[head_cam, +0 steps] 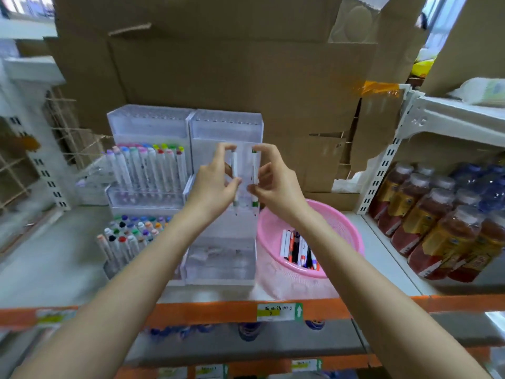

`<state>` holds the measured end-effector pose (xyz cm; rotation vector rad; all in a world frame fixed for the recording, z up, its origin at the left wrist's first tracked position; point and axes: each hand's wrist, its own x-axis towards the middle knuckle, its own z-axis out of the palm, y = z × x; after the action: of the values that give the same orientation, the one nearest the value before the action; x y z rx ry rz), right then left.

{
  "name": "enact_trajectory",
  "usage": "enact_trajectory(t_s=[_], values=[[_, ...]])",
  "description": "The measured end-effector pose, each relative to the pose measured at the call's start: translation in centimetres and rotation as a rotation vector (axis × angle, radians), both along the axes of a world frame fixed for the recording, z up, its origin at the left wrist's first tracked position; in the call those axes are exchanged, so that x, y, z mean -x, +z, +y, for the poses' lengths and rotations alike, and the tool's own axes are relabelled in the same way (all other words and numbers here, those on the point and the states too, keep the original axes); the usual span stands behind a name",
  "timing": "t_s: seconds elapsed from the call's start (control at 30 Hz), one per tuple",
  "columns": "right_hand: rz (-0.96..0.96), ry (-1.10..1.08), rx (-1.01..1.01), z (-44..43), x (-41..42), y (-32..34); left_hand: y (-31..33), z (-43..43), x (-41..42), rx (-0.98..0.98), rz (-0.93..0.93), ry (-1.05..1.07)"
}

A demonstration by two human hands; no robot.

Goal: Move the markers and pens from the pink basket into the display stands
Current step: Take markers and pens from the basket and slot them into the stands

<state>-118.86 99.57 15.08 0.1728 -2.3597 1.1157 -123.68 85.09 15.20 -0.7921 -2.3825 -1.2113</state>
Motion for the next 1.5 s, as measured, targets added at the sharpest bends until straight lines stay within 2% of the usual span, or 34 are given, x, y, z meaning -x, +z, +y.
enact_trajectory(t_s=[0.33,0.57,0.8,1.17,1.5], values=[[0.071,0.085,0.067,-10.5,5.5,2.1,1.9,-11.2,3.3,-0.097,0.067,0.081],[0.119,0.04,0.075,-16.2,8.8,2.4,3.0,-16.3,7.1,-0.126,0.146,0.054],[0.206,-0.104,0.036,-18.6,10.9,2.2,3.0,-17.6,9.6,-0.17,0.206,-0.091],[0.29,-0.185,-0.039,-19.8,11.9,0.5,1.9,-18.2,11.7,-0.114,0.239,-0.158],[0.235,-0.189,-0.012,-20.1,11.9,-0.2,0.8,-18.4,12.3,-0.062,0.254,-0.217]])
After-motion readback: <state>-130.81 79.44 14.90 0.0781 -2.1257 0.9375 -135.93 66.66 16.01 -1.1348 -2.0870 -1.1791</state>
